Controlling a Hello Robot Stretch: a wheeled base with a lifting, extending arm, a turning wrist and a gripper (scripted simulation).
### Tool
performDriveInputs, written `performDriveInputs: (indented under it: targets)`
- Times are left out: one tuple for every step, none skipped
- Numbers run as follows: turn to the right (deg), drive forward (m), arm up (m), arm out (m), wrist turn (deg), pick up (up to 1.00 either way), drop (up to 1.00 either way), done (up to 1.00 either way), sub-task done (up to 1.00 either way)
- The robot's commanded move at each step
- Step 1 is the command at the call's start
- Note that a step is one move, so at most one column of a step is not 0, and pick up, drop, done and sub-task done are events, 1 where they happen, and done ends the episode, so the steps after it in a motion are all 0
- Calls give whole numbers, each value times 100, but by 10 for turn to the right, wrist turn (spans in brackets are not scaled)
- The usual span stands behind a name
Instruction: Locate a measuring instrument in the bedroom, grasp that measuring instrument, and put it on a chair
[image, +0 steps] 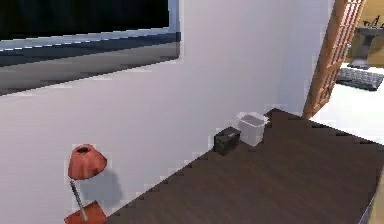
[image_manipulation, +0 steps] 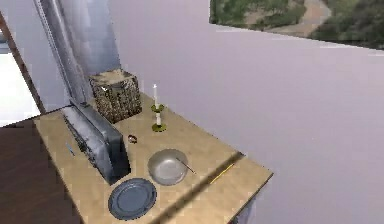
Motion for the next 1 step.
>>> performDriveInputs:
  targets:
    - [0,20,0,0,0,0,0,0,0]
